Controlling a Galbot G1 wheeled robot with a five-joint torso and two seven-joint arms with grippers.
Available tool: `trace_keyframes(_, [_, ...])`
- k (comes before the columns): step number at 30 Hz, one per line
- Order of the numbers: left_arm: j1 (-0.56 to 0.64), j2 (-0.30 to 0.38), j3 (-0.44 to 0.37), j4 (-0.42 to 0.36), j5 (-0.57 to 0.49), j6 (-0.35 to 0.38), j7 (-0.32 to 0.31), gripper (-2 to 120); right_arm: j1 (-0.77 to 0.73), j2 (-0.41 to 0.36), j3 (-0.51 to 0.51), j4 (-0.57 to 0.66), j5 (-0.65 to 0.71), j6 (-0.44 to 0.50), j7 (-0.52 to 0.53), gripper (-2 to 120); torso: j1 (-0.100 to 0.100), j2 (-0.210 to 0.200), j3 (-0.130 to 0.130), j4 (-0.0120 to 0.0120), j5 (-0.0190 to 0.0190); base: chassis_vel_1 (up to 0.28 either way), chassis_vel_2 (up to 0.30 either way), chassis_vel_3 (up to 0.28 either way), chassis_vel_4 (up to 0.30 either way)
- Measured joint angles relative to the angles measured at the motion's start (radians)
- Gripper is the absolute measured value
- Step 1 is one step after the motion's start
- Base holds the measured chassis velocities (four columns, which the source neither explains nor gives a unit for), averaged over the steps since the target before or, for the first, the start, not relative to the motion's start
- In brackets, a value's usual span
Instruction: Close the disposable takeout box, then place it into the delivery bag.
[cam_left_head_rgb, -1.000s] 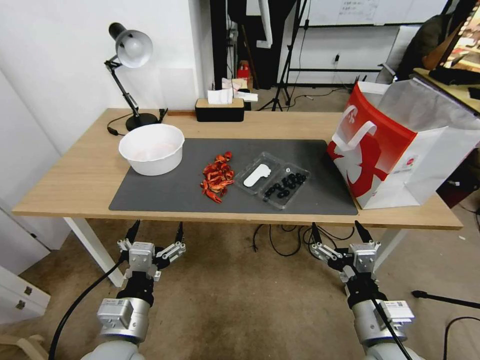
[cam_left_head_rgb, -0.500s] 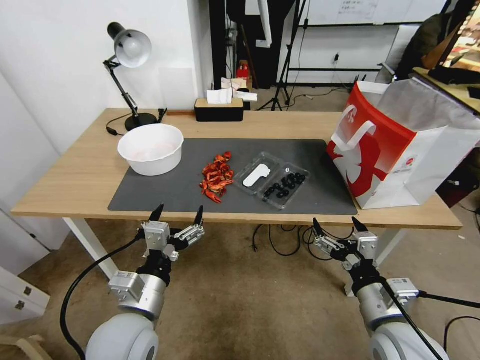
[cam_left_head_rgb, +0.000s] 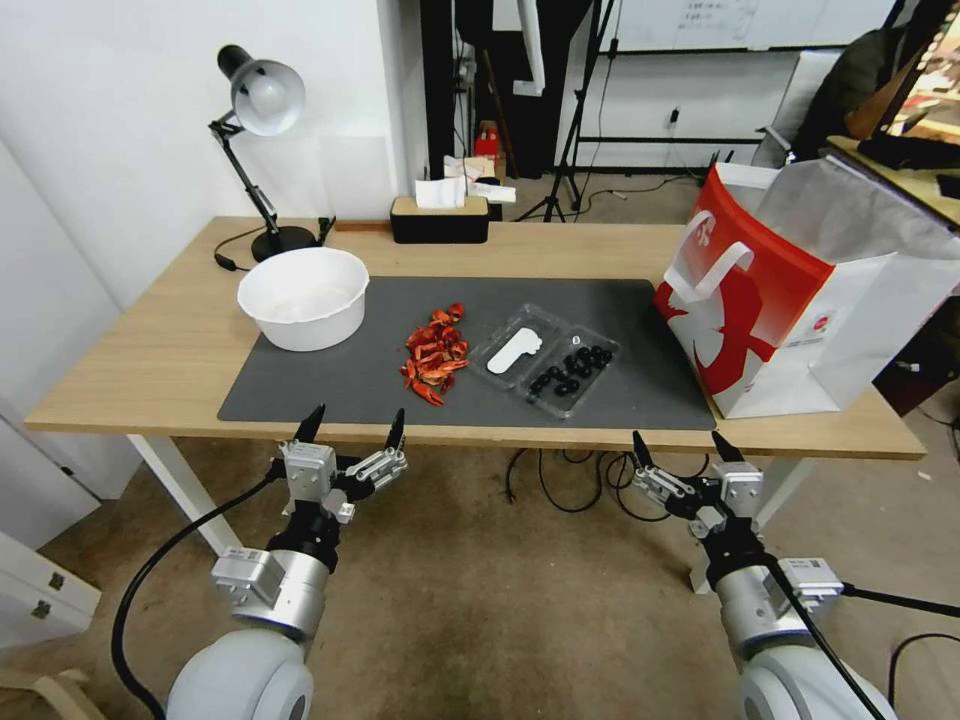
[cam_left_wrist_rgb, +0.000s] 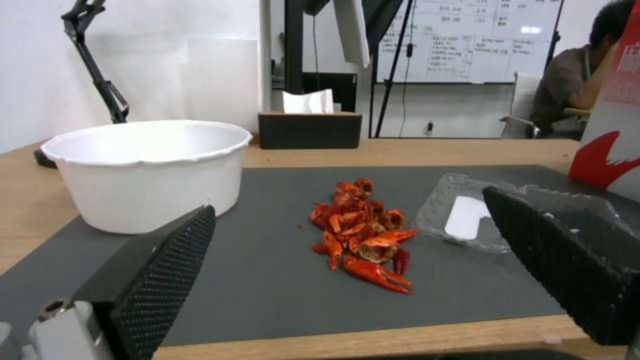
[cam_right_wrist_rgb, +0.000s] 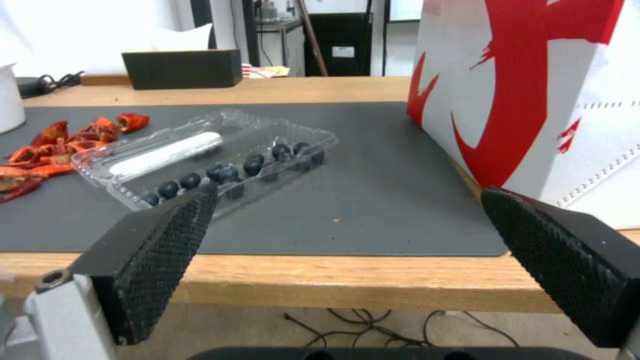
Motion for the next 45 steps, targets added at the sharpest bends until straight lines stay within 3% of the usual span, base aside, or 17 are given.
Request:
trace_keyframes(13, [0.013, 0.000, 0.009, -0.010, -0.037, 0.001, -0.015, 100, -0.001, -0.001, -0.002, 0.005, 0.000, 0.003, 0.023, 100, 0.000, 0.000, 0.000, 0.0000, -0.0001, 0.000, 0.000, 0.000, 0.000])
trace_keyframes(25, [-0.024, 0.060, 0.029, -0.041, -0.281, 0.061, -0.060, 100, 0.001, -0.005, 0.000, 0.002, 0.003, 0.010, 0.042, 100, 0.000, 0.000, 0.000, 0.0000, 0.0000, 0.000, 0.000, 0.000, 0.000])
trace_keyframes(27, [-0.031, 0.076, 0.033, -0.043, -0.325, 0.066, -0.067, 100, 0.001, -0.002, -0.001, 0.003, 0.003, 0.010, 0.044, 100, 0.000, 0.000, 0.000, -0.0001, 0.0000, 0.000, 0.000, 0.000, 0.000])
trace_keyframes(29, [-0.056, 0.120, 0.043, -0.049, -0.433, 0.088, -0.086, 100, -0.001, 0.003, -0.006, 0.006, 0.003, 0.011, 0.047, 100, 0.000, 0.000, 0.000, -0.0001, -0.0001, 0.000, 0.000, 0.000, 0.000])
trace_keyframes(33, [-0.068, 0.141, 0.049, -0.055, -0.488, 0.107, -0.095, 100, -0.004, 0.007, -0.007, 0.009, 0.002, 0.011, 0.047, 100, 0.000, 0.000, 0.000, -0.0002, -0.0001, 0.000, 0.000, 0.000, 0.000])
trace_keyframes(45, [-0.070, 0.113, 0.084, -0.054, -0.461, 0.126, -0.096, 100, 0.007, -0.027, -0.020, -0.001, 0.038, 0.009, 0.035, 100, 0.000, 0.000, 0.000, -0.0001, 0.0000, 0.000, 0.000, 0.000, 0.000])
